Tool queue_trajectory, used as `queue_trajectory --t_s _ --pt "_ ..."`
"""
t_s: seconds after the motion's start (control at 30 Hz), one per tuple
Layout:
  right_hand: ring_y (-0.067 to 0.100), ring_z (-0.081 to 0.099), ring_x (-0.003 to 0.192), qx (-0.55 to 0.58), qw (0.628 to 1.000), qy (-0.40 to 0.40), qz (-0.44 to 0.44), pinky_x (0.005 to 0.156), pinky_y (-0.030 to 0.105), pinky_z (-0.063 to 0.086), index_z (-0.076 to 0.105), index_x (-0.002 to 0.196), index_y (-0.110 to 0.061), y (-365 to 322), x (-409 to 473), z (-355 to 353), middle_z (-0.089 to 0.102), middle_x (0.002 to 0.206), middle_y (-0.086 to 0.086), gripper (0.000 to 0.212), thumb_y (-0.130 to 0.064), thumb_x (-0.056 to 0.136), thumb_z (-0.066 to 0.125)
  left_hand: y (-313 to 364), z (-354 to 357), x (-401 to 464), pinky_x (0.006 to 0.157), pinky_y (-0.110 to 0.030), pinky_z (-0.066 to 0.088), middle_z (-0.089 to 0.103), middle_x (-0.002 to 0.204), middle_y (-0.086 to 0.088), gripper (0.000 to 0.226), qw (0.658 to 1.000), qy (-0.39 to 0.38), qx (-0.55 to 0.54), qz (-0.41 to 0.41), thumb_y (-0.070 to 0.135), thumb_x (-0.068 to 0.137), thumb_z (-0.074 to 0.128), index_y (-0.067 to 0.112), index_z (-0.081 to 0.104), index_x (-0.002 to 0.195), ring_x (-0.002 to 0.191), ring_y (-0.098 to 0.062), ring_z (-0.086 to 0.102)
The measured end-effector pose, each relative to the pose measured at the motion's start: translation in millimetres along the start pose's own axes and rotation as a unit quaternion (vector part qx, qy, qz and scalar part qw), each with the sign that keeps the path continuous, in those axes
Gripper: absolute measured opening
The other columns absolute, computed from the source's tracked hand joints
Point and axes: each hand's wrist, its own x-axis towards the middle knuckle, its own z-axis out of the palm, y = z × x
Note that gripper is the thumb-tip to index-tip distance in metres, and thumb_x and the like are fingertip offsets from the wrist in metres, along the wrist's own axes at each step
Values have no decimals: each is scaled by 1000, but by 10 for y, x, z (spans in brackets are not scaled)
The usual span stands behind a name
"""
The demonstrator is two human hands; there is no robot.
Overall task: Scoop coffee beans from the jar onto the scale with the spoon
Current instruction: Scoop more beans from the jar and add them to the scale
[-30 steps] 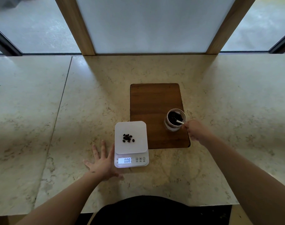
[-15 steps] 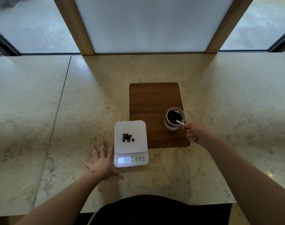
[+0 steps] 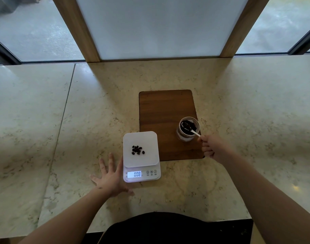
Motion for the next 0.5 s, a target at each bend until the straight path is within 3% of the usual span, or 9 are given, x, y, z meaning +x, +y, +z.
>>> queue_trajectory --t_s 0.17,0.27,0.4,0.5 --pt "5 23 33 -26 999 22 -37 29 16 18 54 80 -10 58 4 9 30 42 -9 26 -15 99 37 2 -2 -12 104 -90 -1 -67 138 1 156 1000 -3 1 3 94 46 70 49 -49 136 124 -39 -62" --pt "10 30 38 -110 987 68 -94 36 20 22 59 79 -12 92 -17 41 35 48 -6 28 -18 98 40 17 -6 -20 104 -90 0 -68 137 2 156 1000 -3 2 -2 91 50 72 48 -49 137 124 -39 -62" --pt "20 44 56 -260 938 134 -187 53 32 33 64 76 -14 139 -65 76 46 60 3 31 -21 96 42 29 -12 -27 105 -89 0 -66 139 0 154 1000 -5 6 -5 90 52 72 45 -46 141 126 -40 -60" --pt "18 48 57 -341 889 161 -258 51 31 34 61 76 -15 169 -97 70 54 63 3 29 -20 98 41 21 -10 -17 105 -89 0 -66 139 1 153 1000 -6 7 -9 91 53 71 46 -44 143 127 -40 -60"
